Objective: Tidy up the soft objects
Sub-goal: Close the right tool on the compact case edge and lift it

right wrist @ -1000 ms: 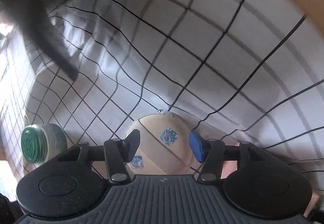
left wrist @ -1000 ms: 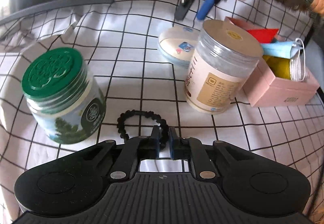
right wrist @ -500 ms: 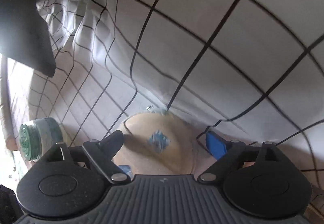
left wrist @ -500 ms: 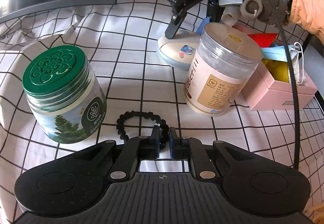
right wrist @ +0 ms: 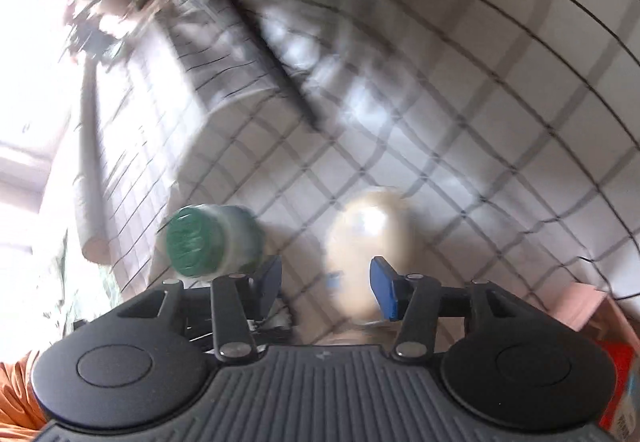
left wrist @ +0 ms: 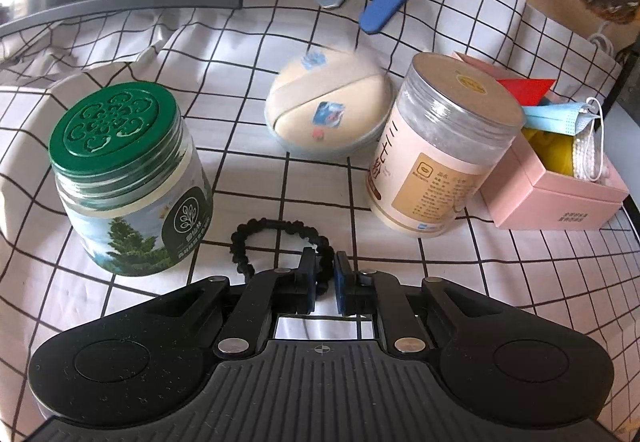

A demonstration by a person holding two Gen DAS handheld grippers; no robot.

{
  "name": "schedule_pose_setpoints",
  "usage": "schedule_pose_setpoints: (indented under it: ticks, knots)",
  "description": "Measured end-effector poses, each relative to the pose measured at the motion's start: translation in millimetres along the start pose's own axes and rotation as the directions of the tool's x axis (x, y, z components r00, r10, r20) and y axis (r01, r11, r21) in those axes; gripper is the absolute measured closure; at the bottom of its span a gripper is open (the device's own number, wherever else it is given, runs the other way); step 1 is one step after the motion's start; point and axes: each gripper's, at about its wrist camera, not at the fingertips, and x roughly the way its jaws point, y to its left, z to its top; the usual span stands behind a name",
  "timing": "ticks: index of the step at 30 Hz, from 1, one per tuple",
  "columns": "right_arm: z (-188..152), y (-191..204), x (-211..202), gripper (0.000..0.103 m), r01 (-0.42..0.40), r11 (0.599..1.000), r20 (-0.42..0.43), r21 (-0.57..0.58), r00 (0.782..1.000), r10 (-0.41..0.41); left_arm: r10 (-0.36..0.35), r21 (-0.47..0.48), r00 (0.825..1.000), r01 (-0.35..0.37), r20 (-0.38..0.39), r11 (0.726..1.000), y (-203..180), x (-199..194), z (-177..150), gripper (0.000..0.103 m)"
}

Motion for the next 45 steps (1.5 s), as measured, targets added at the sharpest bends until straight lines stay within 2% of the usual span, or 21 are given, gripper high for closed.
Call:
schedule_pose_setpoints:
  ticks: [3,5,7,9,13,14,15,19,24,25,28,30,32,36,39,43,45]
  knots:
    - [2,23,16,0.053,0.115,0.992,-0.031,-0.057,0.993,-0.117,0.002,0.009,1.0,-0.002,-0.009,1.0,-1,-2,0,0.09]
    - [7,20,19,0.053,0.138,0.988,-0.015,-0.061,0.99,-0.14,0.002,0.015,1.0,-0.002,-0.016,1.0,-1,-4,-2,0.09]
    - [12,1,15,0.053,0.144,0.989,0.003,-0.019,0.99,-0.144,0.004,0.007,1.0,-0.004,-0.017,1.0,-1,-5,-3,0.09]
    - [15,-22,17,0.045,0.165,0.986,-0.006,0.021,0.986,-0.165,0.006,0.003,1.0,-0.005,-0.012,1.0,-1,-5,-4,0.09]
    - [12,-63,38,0.043,0.194,0.977,-0.043,0.088,0.981,-0.191,0.005,-0.005,1.0,-0.005,0.004,1.0,0,-6,-6,0.09]
    - [13,-74,44,0.043,0.193,0.975,-0.055,0.109,0.981,-0.188,0.004,-0.005,1.0,-0.004,0.009,1.0,0,-6,-7,0.09]
    - [13,-84,47,0.028,0.156,0.978,-0.05,0.139,0.987,-0.15,0.003,-0.005,1.0,-0.003,0.011,1.0,0,-6,-7,0.09]
    - [14,-99,55,0.026,0.053,0.983,-0.035,0.176,0.998,-0.047,0.0,-0.007,1.0,0.0,0.014,1.0,0,-6,-8,0.09]
    - [17,-107,68,0.02,-0.046,0.979,-0.023,0.198,0.998,0.051,-0.003,-0.011,1.0,0.004,0.013,1.0,1,-5,-7,0.09]
    - [16,-104,67,0.021,-0.047,0.981,-0.019,0.191,0.999,0.051,-0.002,-0.01,1.0,0.002,0.012,1.0,0,-5,-7,0.09]
    - [16,-101,62,0.032,-0.062,0.982,-0.014,0.18,0.998,0.066,-0.002,-0.005,1.0,0.002,0.009,1.0,0,-4,-6,0.09]
    - [14,-89,53,0.051,-0.086,0.985,-0.004,0.15,0.996,0.088,-0.003,-0.006,1.0,0.003,0.009,1.0,0,-5,-6,0.09]
    - [12,-67,43,0.057,-0.103,0.987,0.007,0.119,0.995,0.103,-0.002,-0.01,1.0,0.002,0.01,1.0,0,-5,-6,0.09]
    - [6,-21,26,0.057,-0.115,0.993,0.008,0.029,0.993,0.115,0.003,-0.013,1.0,-0.003,0.012,1.0,-1,-5,-7,0.09]
    - [7,5,26,0.057,-0.107,0.994,0.01,0.006,0.994,0.107,0.002,-0.022,1.0,-0.001,0.012,1.0,0,-5,-7,0.09]
    - [17,18,45,0.05,0.033,0.999,0.0,0.022,0.999,-0.033,0.006,-0.024,1.0,-0.006,0.008,1.0,-1,-6,-8,0.09]
    - [22,11,52,0.049,0.04,0.997,-0.005,0.061,0.999,-0.039,0.008,-0.018,1.0,-0.008,0.007,1.0,-2,-7,-10,0.09]
